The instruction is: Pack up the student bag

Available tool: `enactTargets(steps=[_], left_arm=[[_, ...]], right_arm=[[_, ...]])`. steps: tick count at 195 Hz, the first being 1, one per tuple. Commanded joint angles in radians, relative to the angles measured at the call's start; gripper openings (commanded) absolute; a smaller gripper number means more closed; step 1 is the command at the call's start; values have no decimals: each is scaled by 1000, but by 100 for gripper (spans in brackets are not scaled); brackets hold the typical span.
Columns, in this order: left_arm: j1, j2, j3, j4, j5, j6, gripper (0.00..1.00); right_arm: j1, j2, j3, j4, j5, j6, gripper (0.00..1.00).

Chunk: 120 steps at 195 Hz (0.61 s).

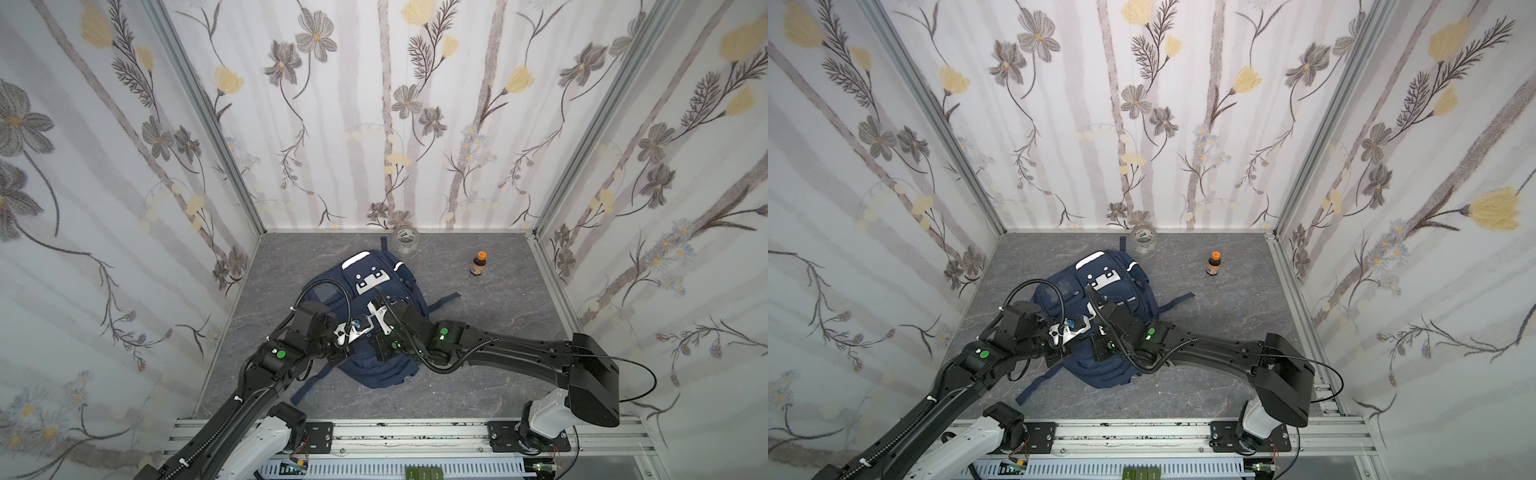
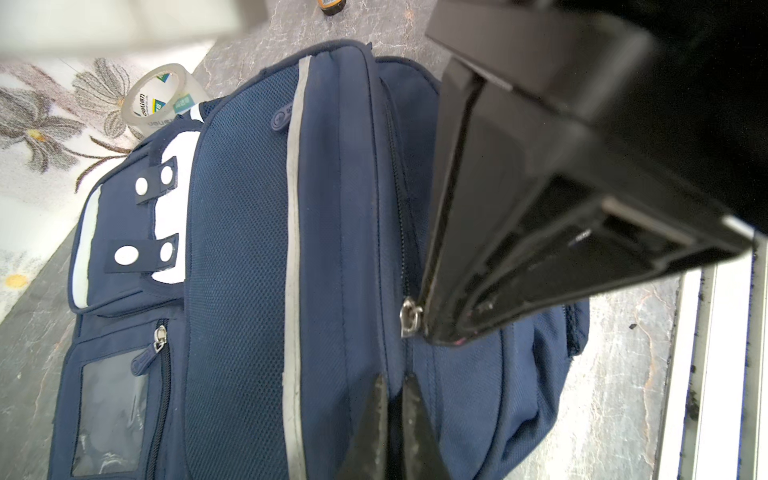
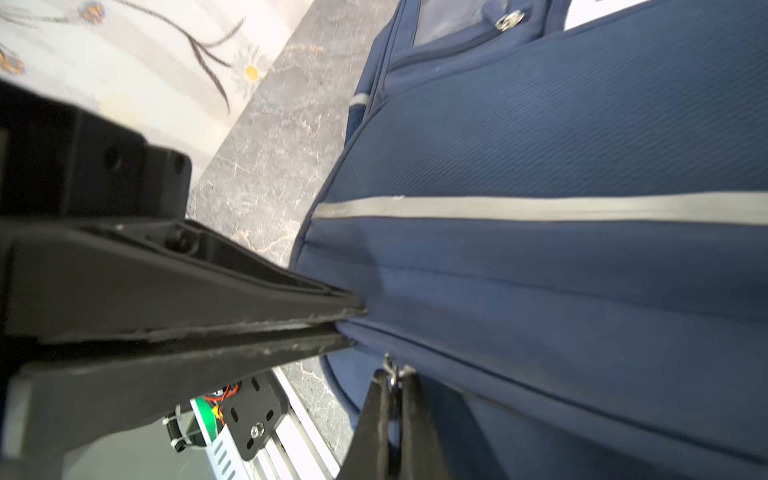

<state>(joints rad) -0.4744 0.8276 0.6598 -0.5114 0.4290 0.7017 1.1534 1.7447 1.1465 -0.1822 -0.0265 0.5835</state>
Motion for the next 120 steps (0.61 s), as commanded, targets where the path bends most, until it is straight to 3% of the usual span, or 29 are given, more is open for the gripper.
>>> enactTargets(steps=[1,72,116,120], left_arm=[[0,11,20,-5,9,16,0],[7,-70,-26,-48,-65,25,0],[5,-58,3,-64,-5,-5,0],[5,-53,8,-55,-4,-19,11]], right_arm=[[1,0,3,62,-7,13,0],[-107,-117,-125,14,22,3,0],[-82,-79,-44,-27,19,-71,0],[-80,-75,-38,-23,17,-72,0]])
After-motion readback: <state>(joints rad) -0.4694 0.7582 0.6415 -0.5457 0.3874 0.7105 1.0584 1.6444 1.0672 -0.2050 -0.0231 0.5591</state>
